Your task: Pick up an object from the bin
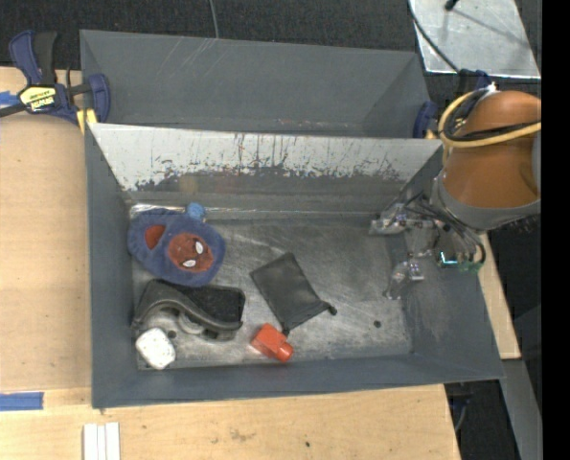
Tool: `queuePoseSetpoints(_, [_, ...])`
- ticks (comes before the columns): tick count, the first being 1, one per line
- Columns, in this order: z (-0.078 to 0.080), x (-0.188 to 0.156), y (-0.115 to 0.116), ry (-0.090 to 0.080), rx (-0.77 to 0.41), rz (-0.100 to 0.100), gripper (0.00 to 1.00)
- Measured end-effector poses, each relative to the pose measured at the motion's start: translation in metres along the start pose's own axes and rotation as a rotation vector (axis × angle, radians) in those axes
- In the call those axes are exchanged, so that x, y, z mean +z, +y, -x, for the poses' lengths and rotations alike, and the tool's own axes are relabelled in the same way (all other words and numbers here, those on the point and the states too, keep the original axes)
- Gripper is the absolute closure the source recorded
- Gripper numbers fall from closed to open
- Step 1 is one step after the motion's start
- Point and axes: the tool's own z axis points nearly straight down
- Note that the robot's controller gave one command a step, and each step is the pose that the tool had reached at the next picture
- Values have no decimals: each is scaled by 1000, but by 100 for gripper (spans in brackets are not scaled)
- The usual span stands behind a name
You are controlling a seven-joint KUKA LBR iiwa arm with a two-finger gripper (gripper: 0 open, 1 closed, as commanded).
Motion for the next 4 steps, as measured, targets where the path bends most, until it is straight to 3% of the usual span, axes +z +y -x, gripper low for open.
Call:
queuePoseSetpoints(1, [67, 31, 75, -10, 59, 4, 0])
queuePoseSetpoints(2, [23, -2, 125, -7, -7, 2, 0])
queuePoseSetpoints(3, [-61, 59, 130, -23, -254, -3, 0])
queuePoseSetpoints(4, [-57, 56, 132, -38, -257, -2, 100])
